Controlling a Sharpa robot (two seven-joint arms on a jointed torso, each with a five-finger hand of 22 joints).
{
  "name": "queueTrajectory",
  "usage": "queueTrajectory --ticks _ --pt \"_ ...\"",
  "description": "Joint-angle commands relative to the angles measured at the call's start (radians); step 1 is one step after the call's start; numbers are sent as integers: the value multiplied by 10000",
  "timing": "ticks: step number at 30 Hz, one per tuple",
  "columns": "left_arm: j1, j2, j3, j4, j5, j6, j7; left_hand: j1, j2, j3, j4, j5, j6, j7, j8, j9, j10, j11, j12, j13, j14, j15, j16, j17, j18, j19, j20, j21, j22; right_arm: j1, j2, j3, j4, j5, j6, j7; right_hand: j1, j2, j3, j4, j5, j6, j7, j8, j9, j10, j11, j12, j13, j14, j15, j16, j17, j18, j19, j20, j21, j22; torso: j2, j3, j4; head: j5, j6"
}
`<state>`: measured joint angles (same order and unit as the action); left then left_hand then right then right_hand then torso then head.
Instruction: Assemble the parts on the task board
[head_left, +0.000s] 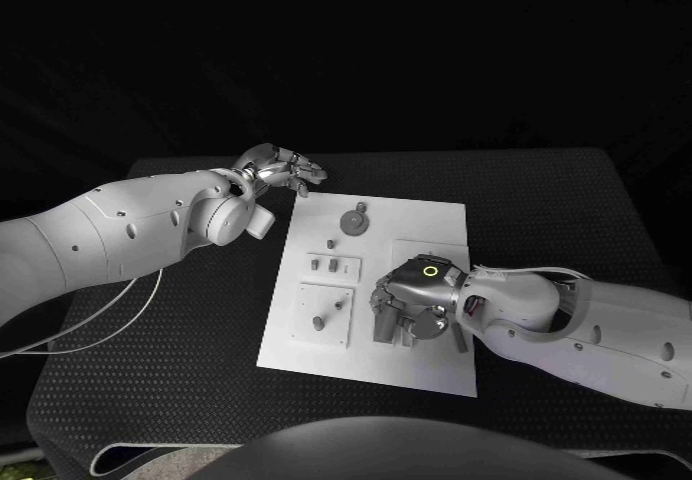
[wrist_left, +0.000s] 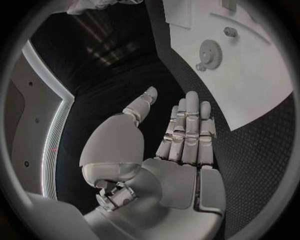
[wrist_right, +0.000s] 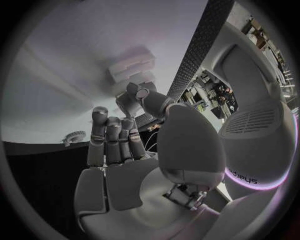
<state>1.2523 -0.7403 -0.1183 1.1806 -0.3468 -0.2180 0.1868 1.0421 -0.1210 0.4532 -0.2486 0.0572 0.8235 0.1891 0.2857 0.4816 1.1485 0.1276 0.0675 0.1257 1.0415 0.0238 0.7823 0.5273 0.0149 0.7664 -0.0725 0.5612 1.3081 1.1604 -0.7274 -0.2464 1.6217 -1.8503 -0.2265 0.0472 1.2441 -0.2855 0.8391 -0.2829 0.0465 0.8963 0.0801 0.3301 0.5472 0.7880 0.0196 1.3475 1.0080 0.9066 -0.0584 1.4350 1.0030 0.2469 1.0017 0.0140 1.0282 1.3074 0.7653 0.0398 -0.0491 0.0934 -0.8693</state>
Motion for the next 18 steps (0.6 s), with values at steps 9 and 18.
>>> queueTrajectory --ticks 9,18 --pt "7 4 5 15 10 142 32 -104 17 8 76 -61 -84 -22 18 -14 -16 63 10 -13 -36 31 -35 19 60 100 2 -64 37 -20 -66 -5 64 159 -99 245 -178 259 16 87 18 797 -12 345 61 49 -9 133 -71 5 4 139 -8 149 56 -20 154 140 0 -7 3 -9 -21" --pt "7 14 5 9 10 144 34 -102 17 8 75 -61 -89 -21 18 -15 -19 64 10 -16 -36 32 -36 22 61 100 2 -67 40 -20 -127 -3 103 466 -574 430 -534 765 263 549 18 1239 -146 522 123 242 -85 133 -186 140 -52 158 -74 149 204 -93 203 82 3 -3 7 -2 -12"
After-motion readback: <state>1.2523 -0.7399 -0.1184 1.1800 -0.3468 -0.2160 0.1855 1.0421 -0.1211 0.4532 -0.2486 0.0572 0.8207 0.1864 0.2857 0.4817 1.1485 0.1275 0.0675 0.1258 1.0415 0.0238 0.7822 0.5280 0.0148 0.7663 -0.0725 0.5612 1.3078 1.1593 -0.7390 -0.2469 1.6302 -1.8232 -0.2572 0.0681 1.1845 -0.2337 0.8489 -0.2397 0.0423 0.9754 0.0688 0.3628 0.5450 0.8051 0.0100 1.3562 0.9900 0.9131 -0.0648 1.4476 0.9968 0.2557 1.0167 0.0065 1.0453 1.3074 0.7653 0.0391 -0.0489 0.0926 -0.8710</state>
